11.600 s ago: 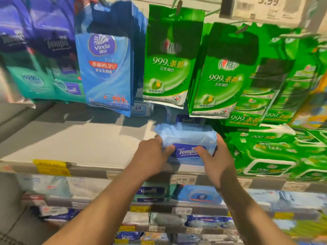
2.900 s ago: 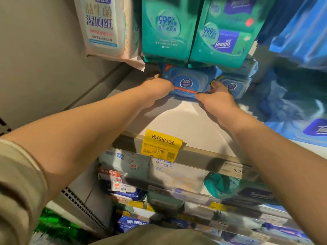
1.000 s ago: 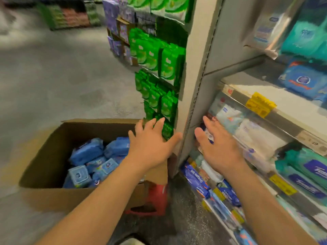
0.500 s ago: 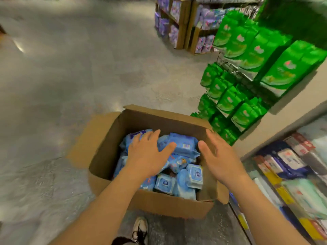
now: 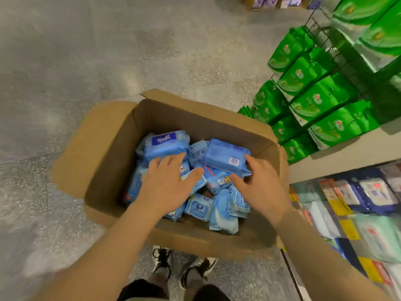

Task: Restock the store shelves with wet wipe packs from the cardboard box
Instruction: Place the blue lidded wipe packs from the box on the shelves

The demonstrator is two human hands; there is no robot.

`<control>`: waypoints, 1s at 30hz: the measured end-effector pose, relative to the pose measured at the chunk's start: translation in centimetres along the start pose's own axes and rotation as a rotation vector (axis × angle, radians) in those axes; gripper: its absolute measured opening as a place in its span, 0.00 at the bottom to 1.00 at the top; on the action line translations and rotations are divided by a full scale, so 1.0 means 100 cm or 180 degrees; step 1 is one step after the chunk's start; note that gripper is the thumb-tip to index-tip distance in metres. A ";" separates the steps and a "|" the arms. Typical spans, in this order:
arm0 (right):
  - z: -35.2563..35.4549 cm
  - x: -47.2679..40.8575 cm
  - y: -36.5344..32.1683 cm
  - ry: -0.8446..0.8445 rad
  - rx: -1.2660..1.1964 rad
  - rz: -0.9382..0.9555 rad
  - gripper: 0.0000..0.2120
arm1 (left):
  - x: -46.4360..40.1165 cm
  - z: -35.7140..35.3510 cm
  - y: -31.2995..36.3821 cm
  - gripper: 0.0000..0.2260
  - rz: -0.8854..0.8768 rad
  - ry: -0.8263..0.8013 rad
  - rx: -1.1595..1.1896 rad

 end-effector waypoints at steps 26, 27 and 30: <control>-0.158 -0.162 0.083 0.0037 0.1005 0.0191 0.47 | -0.071 -0.082 -0.057 0.31 0.0363 -0.0240 -0.0017; -0.158 -0.163 0.083 -0.0014 0.0956 0.0162 0.46 | -0.071 -0.083 -0.059 0.31 0.0374 -0.0256 0.0003; -0.155 -0.159 0.077 -0.0089 0.1243 0.0054 0.51 | -0.070 -0.085 -0.063 0.31 0.0376 -0.0291 0.0000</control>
Point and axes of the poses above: each hand's wrist, its own x-axis away from the middle knuckle, its own z-axis out of the back of the hand, y = z × x, the point moved 2 cm from there along -x, towards the middle knuckle, and after that the axes turned 2 degrees about y, right-handed, at the moved point
